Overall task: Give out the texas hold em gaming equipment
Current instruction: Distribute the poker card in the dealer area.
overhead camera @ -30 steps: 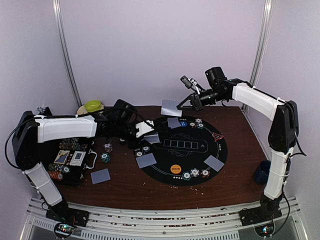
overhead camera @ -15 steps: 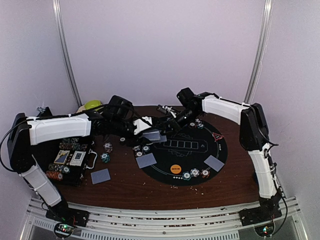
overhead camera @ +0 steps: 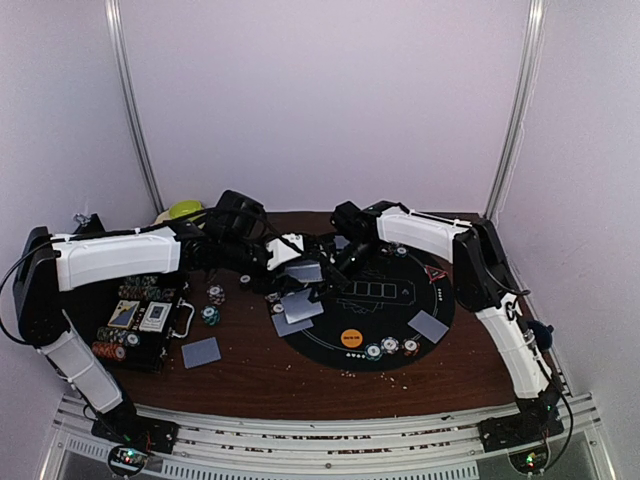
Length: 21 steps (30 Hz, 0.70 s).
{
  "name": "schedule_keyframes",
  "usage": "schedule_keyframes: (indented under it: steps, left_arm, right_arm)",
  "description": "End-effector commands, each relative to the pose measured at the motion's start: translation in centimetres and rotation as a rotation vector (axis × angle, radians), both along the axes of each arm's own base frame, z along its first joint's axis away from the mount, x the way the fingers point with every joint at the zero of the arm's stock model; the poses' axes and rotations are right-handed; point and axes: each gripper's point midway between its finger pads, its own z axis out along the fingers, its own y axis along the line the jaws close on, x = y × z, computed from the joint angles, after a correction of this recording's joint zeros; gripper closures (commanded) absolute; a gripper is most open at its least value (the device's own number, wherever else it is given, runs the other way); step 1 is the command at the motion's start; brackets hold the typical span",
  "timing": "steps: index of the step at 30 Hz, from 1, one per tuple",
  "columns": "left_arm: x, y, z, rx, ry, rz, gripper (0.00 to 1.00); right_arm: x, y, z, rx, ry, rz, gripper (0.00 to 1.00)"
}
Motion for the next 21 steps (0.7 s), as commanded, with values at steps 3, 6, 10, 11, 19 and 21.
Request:
schedule_keyframes:
  steps: [3, 6, 10, 11, 19, 21]
  left_arm:
    - [-0.4, -0.3, 1.2, -0.035, -0.024, -0.027, 0.96]
    - [-0.4, -0.3, 1.2, -0.035, -0.023, -0.029, 0.96]
    - [-0.4, -0.4, 1.1, -0.034, -0.021, -0.03, 0.96]
    - [-0.4, -0.4, 1.1, -0.033, -0.02, -0.031, 0.96]
    - [-0.4, -0.4, 0.9, -0.032, -0.018, -0.032, 0.96]
    - [-0.4, -0.4, 0.8, -0.03, -0.016, -0.032, 0.96]
  right_arm:
    - [-1.2, 1.0, -0.9, 0.02, 0.04, 0.048, 1.0]
    - [-1.0, 1.3, -1.3, 0.027, 0.052, 0.04, 1.0]
    - [-1.2, 1.6, -1.5, 0.034, 0.069, 0.041, 1.0]
    - [-1.2, 1.7, -1.6, 0.035, 0.072, 0.041, 1.0]
    - [-1.1, 2.2, -2.5, 0.033, 0.092, 0.025, 1.0]
    - [-1.2, 2.3, -2.7, 0.036, 0.1, 0.026, 1.0]
